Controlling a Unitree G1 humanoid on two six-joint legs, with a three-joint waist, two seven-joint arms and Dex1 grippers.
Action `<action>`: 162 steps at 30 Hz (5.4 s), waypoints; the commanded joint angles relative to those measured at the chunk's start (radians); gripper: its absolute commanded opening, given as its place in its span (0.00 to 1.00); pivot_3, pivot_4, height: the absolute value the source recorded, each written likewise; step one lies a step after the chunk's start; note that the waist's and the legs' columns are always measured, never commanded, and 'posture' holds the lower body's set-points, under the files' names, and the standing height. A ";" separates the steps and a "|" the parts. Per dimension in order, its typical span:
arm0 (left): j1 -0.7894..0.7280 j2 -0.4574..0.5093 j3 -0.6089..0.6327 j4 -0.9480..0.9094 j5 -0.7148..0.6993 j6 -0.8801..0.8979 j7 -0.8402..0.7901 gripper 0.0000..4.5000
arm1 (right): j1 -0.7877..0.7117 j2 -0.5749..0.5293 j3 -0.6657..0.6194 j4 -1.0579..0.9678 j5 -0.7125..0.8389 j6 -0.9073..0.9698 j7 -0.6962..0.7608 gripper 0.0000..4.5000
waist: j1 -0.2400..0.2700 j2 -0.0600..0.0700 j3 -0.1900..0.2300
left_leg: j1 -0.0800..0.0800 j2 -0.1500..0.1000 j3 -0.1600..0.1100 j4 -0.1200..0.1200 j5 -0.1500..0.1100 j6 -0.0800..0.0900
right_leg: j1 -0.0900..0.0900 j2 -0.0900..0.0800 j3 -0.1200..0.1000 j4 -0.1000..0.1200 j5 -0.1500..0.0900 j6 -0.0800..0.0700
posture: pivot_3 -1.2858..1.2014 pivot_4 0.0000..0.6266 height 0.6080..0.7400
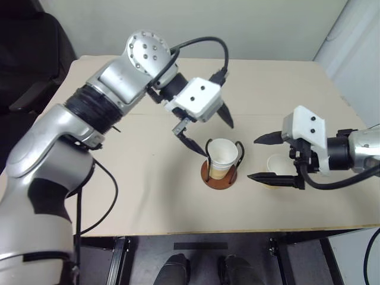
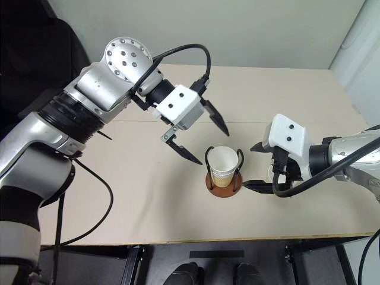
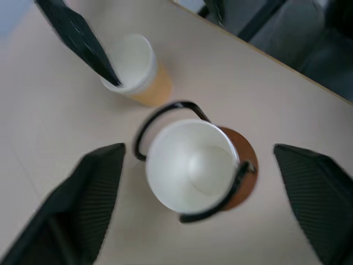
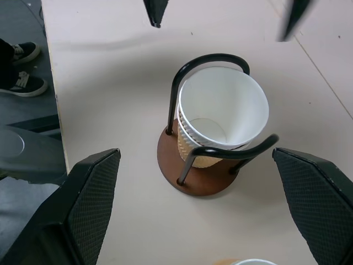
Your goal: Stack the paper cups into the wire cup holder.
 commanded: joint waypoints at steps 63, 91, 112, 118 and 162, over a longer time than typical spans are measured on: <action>0.414 0.222 0.760 -0.263 0.092 0.643 -0.026 1.00 | 0.119 -0.047 0.309 0.243 -0.615 -0.414 0.328 0.09 | -0.011 0.000 0.000 | 0.004 0.000 0.000 0.007 0.000 0.000 | 0.004 0.000 0.002 0.005 0.001 0.001 | 0.52 0.24 1.00; 0.431 0.231 0.758 -0.222 0.151 0.608 -0.027 1.00 | -0.068 -0.072 0.203 0.300 -0.654 -0.388 0.344 0.00 | -0.013 0.000 0.000 | 0.004 0.000 -0.001 0.005 0.000 0.000 | 0.004 0.000 0.002 0.003 0.001 0.001 | 0.52 0.24 1.00; 0.453 0.185 0.746 -0.226 0.143 0.610 -0.028 1.00 | -0.554 0.075 0.303 0.228 -0.567 -0.245 0.455 0.00 | -0.022 0.000 0.000 | 0.004 0.000 -0.001 -0.001 0.001 -0.001 | 0.001 0.000 0.002 -0.001 0.001 0.001 | 0.52 0.24 1.00; 0.456 0.180 0.748 -0.231 0.142 0.614 -0.028 1.00 | -0.571 0.136 0.345 0.215 -0.549 -0.223 0.460 0.00 | -0.023 0.000 0.000 | 0.004 0.000 -0.001 -0.002 0.001 -0.001 | 0.001 0.000 0.002 -0.001 0.001 0.000 | 0.52 0.24 1.00; 0.459 0.194 0.752 -0.244 0.136 0.623 -0.028 1.00 | -0.456 0.246 0.448 0.203 -0.576 -0.251 0.435 0.57 | -0.026 0.000 0.000 | 0.004 0.000 0.000 -0.002 0.001 -0.001 | 0.000 0.000 0.002 -0.001 0.000 0.000 | 0.52 0.24 1.00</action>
